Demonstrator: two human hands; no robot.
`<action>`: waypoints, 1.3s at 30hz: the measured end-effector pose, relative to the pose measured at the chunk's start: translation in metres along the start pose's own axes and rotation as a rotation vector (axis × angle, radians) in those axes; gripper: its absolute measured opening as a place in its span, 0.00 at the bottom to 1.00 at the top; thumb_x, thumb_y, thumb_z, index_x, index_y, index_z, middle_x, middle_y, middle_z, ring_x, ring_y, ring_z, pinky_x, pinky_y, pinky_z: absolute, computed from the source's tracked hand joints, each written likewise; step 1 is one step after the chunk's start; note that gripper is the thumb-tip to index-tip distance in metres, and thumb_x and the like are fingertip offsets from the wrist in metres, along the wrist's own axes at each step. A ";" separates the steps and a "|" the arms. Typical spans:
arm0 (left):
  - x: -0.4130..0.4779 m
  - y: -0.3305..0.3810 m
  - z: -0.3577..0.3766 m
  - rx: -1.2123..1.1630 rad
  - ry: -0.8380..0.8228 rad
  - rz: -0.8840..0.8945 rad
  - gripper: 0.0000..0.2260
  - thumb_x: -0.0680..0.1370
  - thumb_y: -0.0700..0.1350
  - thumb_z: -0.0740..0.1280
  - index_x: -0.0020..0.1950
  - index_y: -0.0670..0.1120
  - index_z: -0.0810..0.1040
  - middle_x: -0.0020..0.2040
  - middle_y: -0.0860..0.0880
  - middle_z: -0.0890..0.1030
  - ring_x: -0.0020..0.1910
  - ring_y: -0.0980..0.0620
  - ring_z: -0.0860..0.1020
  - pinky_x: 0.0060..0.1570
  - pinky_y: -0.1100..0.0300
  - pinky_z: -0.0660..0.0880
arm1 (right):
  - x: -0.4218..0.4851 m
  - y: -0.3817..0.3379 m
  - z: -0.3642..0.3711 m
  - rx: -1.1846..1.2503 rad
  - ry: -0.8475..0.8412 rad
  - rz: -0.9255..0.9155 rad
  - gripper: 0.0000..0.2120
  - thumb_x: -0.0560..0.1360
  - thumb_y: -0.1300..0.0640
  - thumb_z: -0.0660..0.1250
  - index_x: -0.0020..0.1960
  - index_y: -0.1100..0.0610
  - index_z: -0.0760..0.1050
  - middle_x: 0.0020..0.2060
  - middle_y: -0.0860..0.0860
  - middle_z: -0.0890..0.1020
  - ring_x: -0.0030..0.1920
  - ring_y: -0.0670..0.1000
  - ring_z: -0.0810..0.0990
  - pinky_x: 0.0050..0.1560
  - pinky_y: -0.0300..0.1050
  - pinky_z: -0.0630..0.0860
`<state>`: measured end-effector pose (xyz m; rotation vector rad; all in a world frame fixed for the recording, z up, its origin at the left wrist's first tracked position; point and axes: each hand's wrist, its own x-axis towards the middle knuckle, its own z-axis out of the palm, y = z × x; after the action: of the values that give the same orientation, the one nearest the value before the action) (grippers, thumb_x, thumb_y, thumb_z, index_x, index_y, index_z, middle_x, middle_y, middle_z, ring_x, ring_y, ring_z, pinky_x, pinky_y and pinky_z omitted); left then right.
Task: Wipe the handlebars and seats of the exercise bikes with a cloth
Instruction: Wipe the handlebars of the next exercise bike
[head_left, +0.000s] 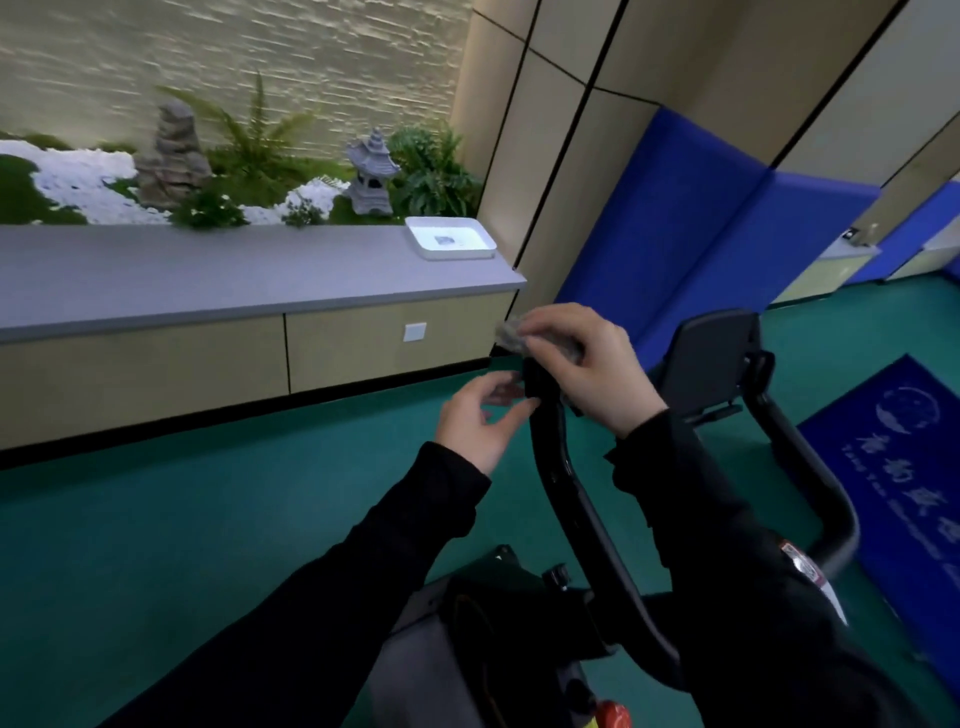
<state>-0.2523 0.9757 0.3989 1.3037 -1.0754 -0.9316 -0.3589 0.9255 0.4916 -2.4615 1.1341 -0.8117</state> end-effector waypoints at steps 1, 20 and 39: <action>0.003 0.000 0.001 -0.038 0.004 -0.010 0.09 0.74 0.41 0.71 0.52 0.47 0.77 0.45 0.54 0.80 0.47 0.56 0.77 0.57 0.50 0.74 | 0.002 0.001 0.001 -0.016 -0.074 0.035 0.07 0.77 0.62 0.66 0.52 0.59 0.81 0.51 0.52 0.82 0.54 0.47 0.78 0.56 0.40 0.74; 0.006 -0.009 -0.008 -0.168 -0.085 -0.026 0.17 0.69 0.37 0.74 0.54 0.51 0.77 0.44 0.59 0.80 0.45 0.60 0.77 0.52 0.60 0.72 | -0.084 0.003 0.026 -0.135 0.281 0.272 0.04 0.70 0.69 0.72 0.44 0.64 0.80 0.37 0.55 0.76 0.34 0.50 0.74 0.39 0.23 0.65; -0.012 -0.028 0.004 -0.376 -0.095 -0.138 0.11 0.71 0.39 0.73 0.47 0.54 0.81 0.46 0.55 0.83 0.49 0.56 0.80 0.54 0.58 0.73 | -0.046 -0.004 0.017 -0.128 0.338 -0.163 0.10 0.74 0.68 0.69 0.55 0.64 0.79 0.47 0.57 0.80 0.49 0.54 0.79 0.51 0.43 0.75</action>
<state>-0.2577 0.9841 0.3701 1.0372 -0.8377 -1.2434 -0.3705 0.9641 0.4637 -2.6154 1.1327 -1.2802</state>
